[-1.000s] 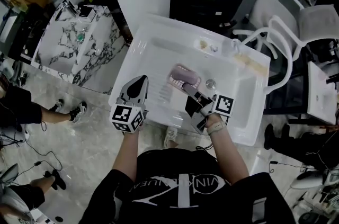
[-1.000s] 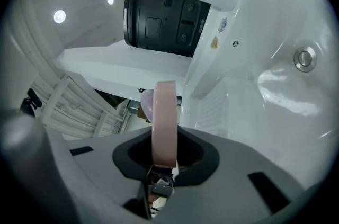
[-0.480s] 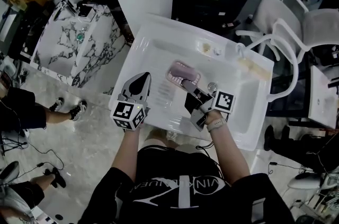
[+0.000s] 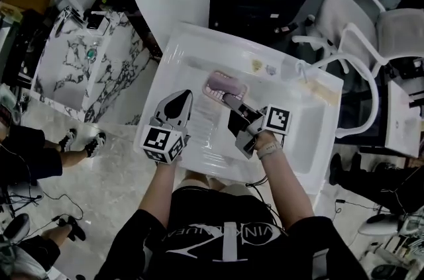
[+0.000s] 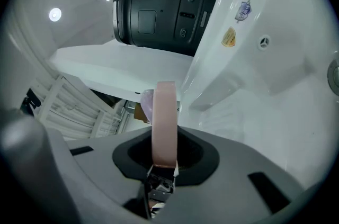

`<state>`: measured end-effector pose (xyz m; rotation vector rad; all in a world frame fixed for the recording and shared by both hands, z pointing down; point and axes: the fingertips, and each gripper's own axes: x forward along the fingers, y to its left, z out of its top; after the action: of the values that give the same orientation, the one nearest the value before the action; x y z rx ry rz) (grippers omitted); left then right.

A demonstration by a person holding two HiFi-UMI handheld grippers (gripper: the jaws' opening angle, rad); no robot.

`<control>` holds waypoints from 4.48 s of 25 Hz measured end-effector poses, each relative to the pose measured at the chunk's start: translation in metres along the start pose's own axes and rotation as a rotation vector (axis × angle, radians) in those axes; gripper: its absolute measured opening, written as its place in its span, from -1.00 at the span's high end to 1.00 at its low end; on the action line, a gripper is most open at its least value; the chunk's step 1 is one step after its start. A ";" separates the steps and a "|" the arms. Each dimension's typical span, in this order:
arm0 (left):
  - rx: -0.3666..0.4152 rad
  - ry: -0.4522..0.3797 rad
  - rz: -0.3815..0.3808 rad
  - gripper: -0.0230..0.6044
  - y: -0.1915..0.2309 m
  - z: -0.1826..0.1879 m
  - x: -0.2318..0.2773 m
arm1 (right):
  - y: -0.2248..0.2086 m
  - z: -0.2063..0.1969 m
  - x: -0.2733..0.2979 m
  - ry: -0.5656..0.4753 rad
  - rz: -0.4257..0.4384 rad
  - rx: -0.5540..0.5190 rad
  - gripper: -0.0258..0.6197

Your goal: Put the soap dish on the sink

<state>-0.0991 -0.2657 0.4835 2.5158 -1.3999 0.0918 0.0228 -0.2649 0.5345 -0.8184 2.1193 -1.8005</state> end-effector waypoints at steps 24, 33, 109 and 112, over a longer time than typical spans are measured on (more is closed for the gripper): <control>-0.069 0.064 -0.075 0.88 0.026 -0.022 0.078 | -0.024 0.055 0.082 -0.009 -0.030 0.046 0.70; -0.089 0.091 -0.095 0.88 0.030 -0.035 0.099 | -0.038 0.066 0.099 -0.019 -0.037 0.107 0.70; -0.176 0.187 -0.164 0.88 0.012 -0.057 0.139 | -0.055 0.050 0.078 0.037 -0.099 0.243 0.10; -0.176 0.187 -0.160 0.88 0.009 -0.055 0.134 | -0.054 0.047 0.072 0.038 -0.103 0.235 0.17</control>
<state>-0.0313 -0.3673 0.5625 2.3940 -1.0831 0.1612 0.0021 -0.3482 0.5887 -0.8518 1.8695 -2.0839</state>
